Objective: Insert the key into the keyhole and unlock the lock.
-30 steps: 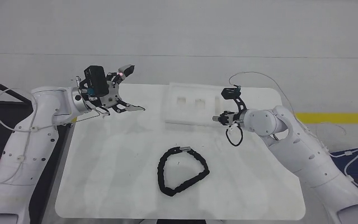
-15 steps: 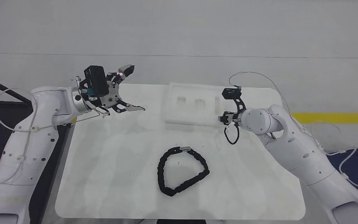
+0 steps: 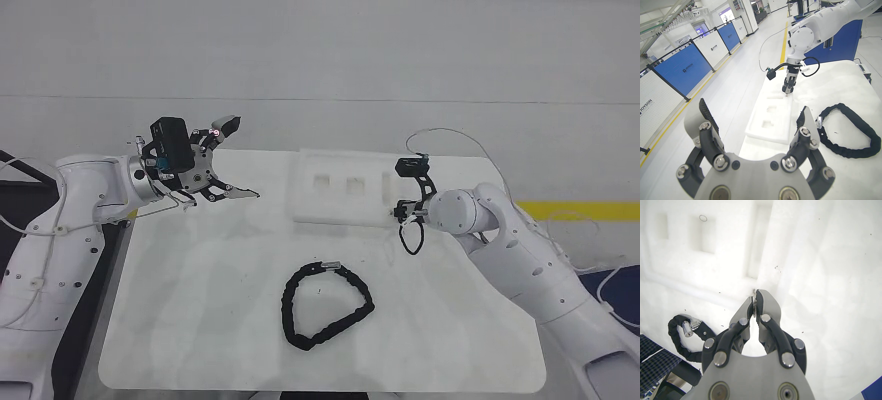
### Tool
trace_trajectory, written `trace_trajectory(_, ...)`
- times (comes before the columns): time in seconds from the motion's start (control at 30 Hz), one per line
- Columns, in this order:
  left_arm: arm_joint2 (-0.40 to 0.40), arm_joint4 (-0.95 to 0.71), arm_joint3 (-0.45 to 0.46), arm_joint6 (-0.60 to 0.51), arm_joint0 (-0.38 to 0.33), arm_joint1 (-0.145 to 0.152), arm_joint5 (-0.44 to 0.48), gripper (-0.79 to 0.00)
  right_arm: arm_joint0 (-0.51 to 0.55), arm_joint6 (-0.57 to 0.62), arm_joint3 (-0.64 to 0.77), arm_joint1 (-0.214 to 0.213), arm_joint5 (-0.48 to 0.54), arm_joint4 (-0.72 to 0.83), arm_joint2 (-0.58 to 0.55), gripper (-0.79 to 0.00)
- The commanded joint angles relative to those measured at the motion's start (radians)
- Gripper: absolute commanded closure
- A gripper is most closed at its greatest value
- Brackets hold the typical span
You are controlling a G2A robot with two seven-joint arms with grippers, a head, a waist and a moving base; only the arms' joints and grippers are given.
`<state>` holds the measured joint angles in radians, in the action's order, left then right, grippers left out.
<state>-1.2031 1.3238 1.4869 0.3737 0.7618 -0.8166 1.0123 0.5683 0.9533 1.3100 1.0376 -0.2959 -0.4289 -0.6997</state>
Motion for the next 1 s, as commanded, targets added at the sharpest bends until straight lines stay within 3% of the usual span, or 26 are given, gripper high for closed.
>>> trace_trajectory(0.0,0.000,0.000,0.000,0.000,0.000,0.000,0.000,-0.785,-0.006,0.010,-0.003,0.003,-0.004,-0.019,0.004,0.000)
trace_trajectory(0.47,0.000,0.000,0.000,0.000,0.000,0.000,0.000,-0.785,-0.037,0.124,0.028,0.005,-0.013,-0.099,-0.034,0.000)
trace_trajectory(0.7,0.000,0.000,0.000,0.000,0.000,0.000,0.000,-0.785,0.022,0.180,0.069,-0.017,0.017,0.099,-0.169,0.000)
trace_trajectory(0.97,0.000,0.000,0.000,0.000,0.000,0.000,0.000,-0.785,0.168,0.198,0.162,-0.064,0.153,0.380,-0.406,0.000)
